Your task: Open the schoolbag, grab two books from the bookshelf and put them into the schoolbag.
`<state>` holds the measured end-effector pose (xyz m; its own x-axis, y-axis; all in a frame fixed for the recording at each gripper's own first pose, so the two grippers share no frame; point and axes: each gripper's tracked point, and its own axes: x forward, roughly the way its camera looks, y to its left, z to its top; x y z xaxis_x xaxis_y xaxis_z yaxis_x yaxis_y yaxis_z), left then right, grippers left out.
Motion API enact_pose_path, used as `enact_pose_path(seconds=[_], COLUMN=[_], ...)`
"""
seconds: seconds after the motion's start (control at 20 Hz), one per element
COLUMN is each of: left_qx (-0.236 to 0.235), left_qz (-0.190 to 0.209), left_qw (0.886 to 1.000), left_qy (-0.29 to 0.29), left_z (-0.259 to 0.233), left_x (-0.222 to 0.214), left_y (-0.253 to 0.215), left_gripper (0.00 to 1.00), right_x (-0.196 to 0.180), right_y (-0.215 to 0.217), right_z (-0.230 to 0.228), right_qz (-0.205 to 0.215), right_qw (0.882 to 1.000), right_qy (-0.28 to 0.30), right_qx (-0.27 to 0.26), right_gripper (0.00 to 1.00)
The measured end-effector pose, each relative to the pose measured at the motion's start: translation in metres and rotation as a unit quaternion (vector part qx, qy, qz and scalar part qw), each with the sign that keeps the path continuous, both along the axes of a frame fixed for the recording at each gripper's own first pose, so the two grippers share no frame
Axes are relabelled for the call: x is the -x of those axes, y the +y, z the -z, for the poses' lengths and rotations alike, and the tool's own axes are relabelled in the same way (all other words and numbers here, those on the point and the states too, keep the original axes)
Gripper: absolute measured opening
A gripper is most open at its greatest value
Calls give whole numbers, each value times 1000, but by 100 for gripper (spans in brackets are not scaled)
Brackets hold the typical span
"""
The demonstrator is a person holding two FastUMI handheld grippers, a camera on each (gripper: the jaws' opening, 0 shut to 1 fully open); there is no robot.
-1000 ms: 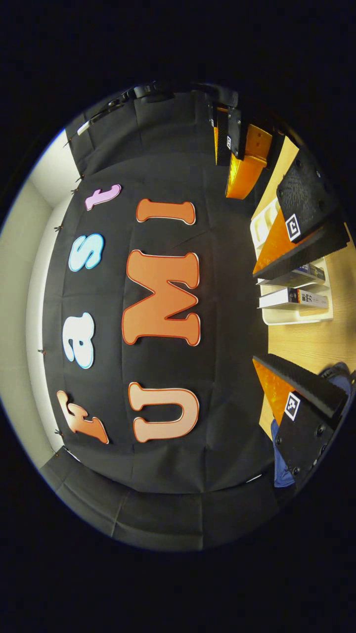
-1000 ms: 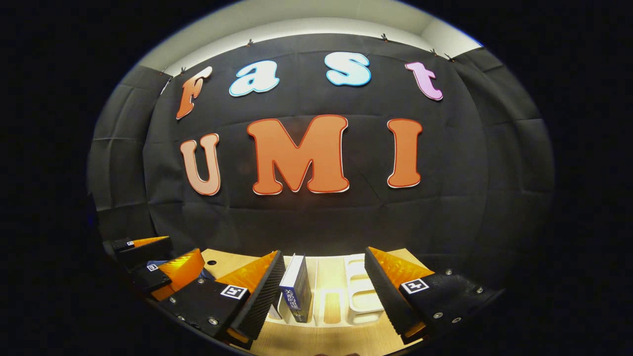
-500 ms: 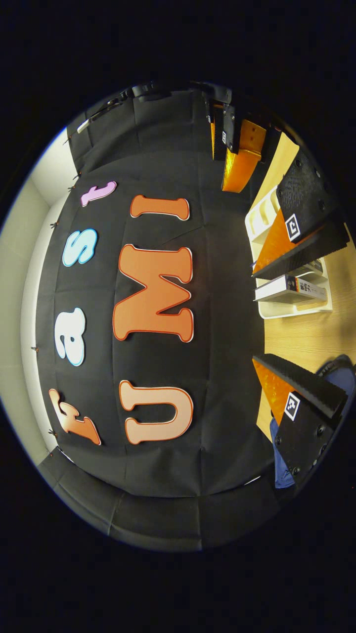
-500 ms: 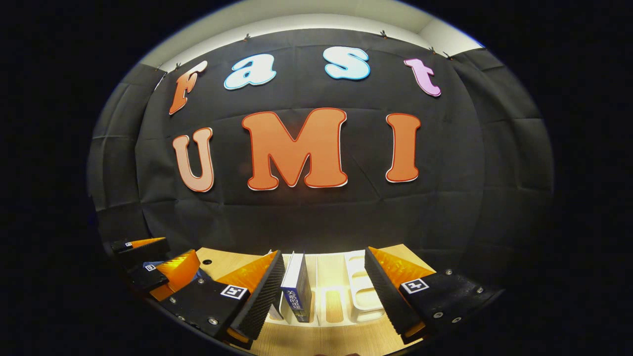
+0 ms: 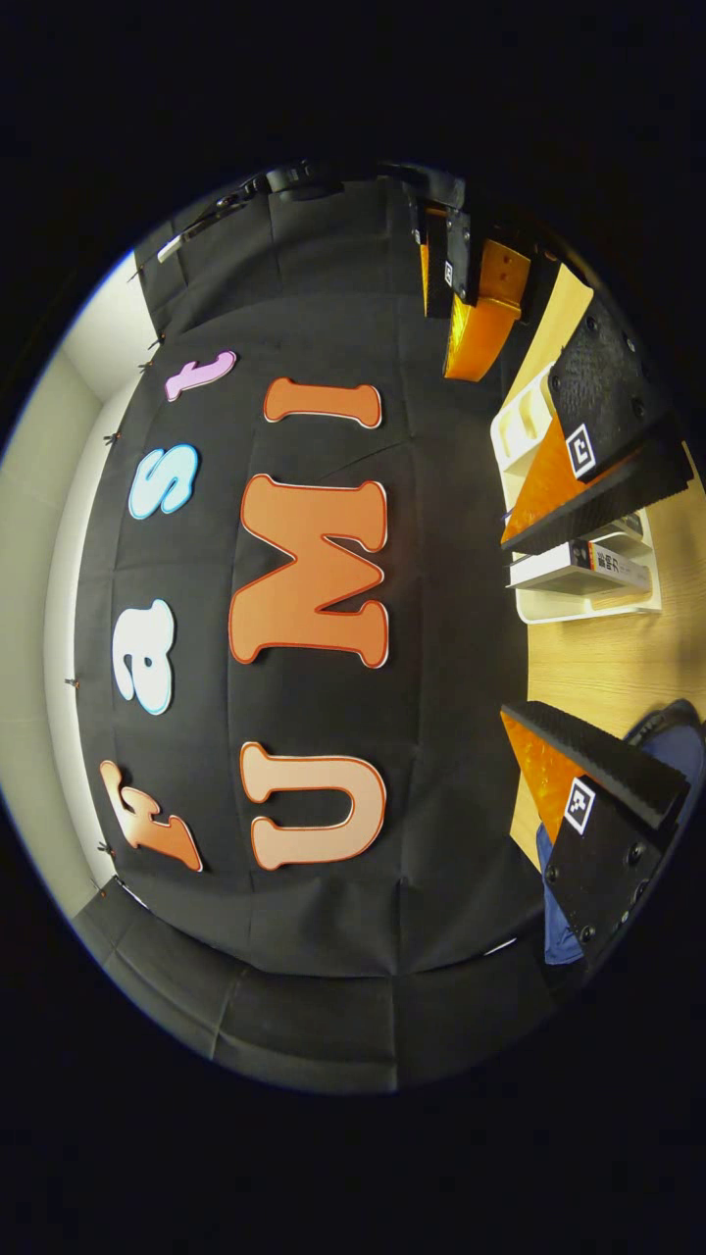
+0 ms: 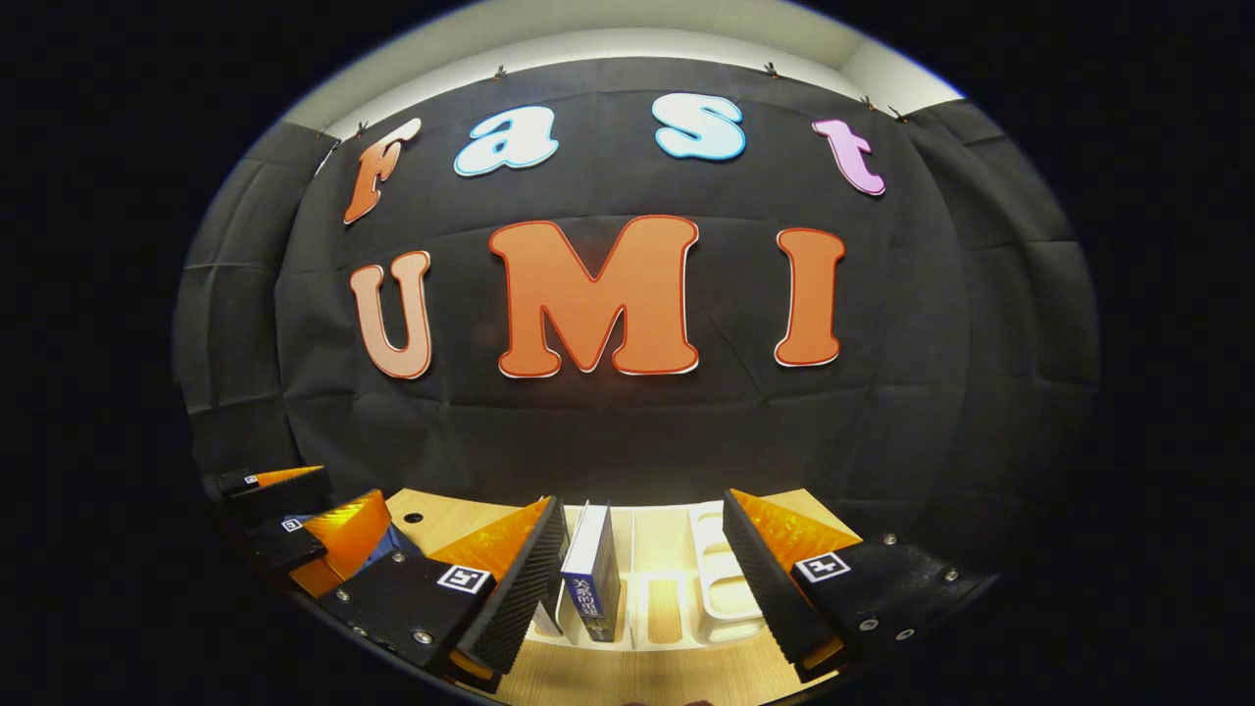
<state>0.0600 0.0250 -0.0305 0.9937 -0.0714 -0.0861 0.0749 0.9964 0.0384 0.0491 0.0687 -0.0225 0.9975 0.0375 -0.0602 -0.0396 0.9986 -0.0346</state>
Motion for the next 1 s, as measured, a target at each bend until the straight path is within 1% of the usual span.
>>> enact_pose_path(seconds=[0.1,0.25,0.4,0.55,0.65,1.0], left_qx=[-2,-4,8,11,8,-11], left_qz=[4,1,5,-11,-17,-20], left_qw=[1000,1000,1000,1000,1000,1000], left_qy=[6,2,-1,-6,-8,5], left_z=[2,-1,-3,-3,-1,8], left_x=[3,7,11,13,15,20], left_y=[-2,2,0,10,14,21], left_gripper=[94,94,94,94,95,95], right_x=[1,2,4,7,8,10], right_y=[1,2,7,9,10,16], right_z=[5,3,4,7,9,16], right_qz=[-3,-6,-14,-20,-22,-28], right_qw=[1000,1000,1000,1000,1000,999], right_qy=[8,7,6,8,10,12], right_qx=[1,-1,0,5,6,9], right_gripper=[97,97,97,97,97,97])
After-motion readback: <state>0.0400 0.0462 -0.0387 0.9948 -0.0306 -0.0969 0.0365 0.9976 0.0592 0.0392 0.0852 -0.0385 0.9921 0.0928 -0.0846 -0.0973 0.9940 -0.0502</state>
